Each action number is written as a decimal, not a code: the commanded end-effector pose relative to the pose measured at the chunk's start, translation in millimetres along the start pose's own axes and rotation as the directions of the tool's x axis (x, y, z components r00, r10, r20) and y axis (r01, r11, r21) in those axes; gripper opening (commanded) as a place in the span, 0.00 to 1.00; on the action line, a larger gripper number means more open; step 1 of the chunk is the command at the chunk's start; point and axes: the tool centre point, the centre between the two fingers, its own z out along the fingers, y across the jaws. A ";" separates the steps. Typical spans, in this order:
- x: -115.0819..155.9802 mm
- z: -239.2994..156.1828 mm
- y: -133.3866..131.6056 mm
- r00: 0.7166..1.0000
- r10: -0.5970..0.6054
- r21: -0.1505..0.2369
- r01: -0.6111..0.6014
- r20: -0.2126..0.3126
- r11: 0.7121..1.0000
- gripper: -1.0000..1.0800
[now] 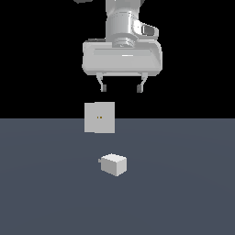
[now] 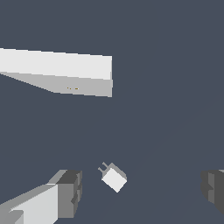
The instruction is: Plug the charger into the wall socket.
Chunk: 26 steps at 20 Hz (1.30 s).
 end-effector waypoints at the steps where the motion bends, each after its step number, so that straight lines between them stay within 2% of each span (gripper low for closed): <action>1: 0.0 0.0 0.0 1.000 0.000 0.000 0.000 0.000 1.000 0.96; 8: -3.3 3.7 -1.8 0.999 -0.032 0.003 0.032 -0.008 0.999 0.96; 16: -14.7 16.9 -7.4 0.989 -0.143 0.013 0.144 -0.038 0.989 0.96; 20: -23.2 26.6 -10.7 0.973 -0.223 0.018 0.225 -0.060 0.974 0.96; 26: -36.8 42.8 -14.7 0.933 -0.348 0.023 0.351 -0.096 0.936 0.96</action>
